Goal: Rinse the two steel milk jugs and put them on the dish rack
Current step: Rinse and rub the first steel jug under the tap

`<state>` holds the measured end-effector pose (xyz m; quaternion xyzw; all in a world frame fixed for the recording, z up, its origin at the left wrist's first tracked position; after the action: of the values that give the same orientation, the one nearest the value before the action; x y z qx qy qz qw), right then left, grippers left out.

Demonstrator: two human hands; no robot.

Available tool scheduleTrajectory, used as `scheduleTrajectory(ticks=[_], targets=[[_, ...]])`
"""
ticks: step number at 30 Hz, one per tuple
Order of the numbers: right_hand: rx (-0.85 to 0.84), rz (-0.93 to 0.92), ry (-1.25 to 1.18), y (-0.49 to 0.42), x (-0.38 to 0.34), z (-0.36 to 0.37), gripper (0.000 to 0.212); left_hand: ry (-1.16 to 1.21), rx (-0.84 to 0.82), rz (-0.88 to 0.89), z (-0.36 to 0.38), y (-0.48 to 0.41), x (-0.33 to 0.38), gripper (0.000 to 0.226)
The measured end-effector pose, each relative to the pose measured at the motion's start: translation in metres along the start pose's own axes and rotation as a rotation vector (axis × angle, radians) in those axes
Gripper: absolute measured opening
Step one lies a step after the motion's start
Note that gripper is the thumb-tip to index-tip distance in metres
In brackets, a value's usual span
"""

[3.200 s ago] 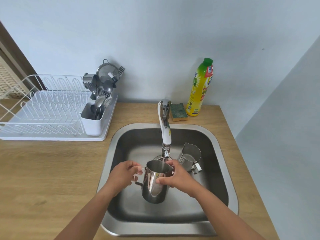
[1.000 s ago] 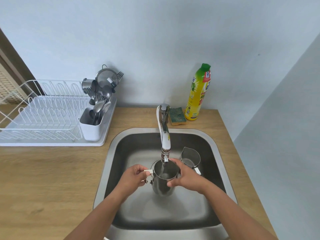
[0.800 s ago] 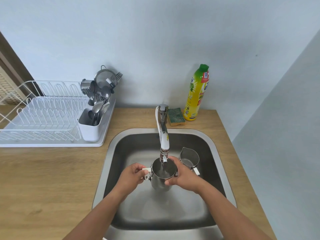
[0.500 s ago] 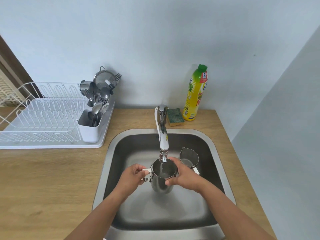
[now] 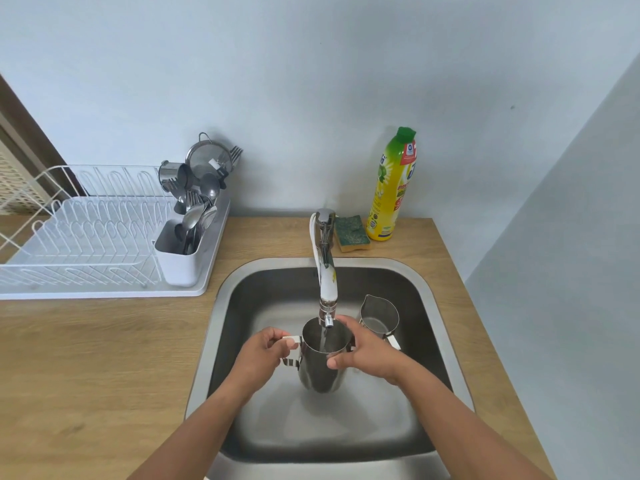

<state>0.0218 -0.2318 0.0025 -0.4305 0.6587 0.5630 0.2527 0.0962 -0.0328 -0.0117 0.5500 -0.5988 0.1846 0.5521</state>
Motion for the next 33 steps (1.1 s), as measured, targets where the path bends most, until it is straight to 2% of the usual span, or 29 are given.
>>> scheduleTrajectory(ticks=[4,12,17,21,25,29,33], targets=[[-0.012,0.01,-0.091,-0.005,0.003,0.003,0.064,-0.038,0.017,0.001,-0.002,-0.003,-0.001,0.012],[0.113,0.073,-0.379,-0.018,0.024,0.007,0.065,0.129,0.001,-0.138,0.005,-0.006,-0.008,0.019],[0.139,0.112,-0.393,-0.02,0.022,0.014,0.043,0.266,-0.023,-0.216,0.003,-0.011,-0.011,0.02],[0.15,0.149,-0.366,-0.023,0.023,0.013,0.038,0.272,-0.047,-0.233,0.001,-0.013,-0.014,0.017],[0.17,0.197,-0.362,-0.027,0.028,0.015,0.03,0.264,-0.013,-0.251,0.001,-0.016,-0.018,0.024],[0.179,0.271,-0.357,-0.032,0.036,0.017,0.04,0.273,-0.006,-0.261,0.001,-0.018,-0.018,0.031],[0.184,0.338,-0.385,-0.029,0.037,0.02,0.038,0.316,-0.022,-0.285,0.004,-0.016,-0.016,0.026]])
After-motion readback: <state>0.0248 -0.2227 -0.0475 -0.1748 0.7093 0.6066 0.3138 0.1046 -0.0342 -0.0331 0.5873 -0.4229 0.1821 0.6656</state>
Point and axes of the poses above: each hand's wrist, its own y-axis away from the middle knuckle, its own z-axis out of the palm, x = y × z, the point moved 6 cm from there along -y, towards the middle knuckle, and after that the axes turned 1 degree about -y, right-handed, at the moved point
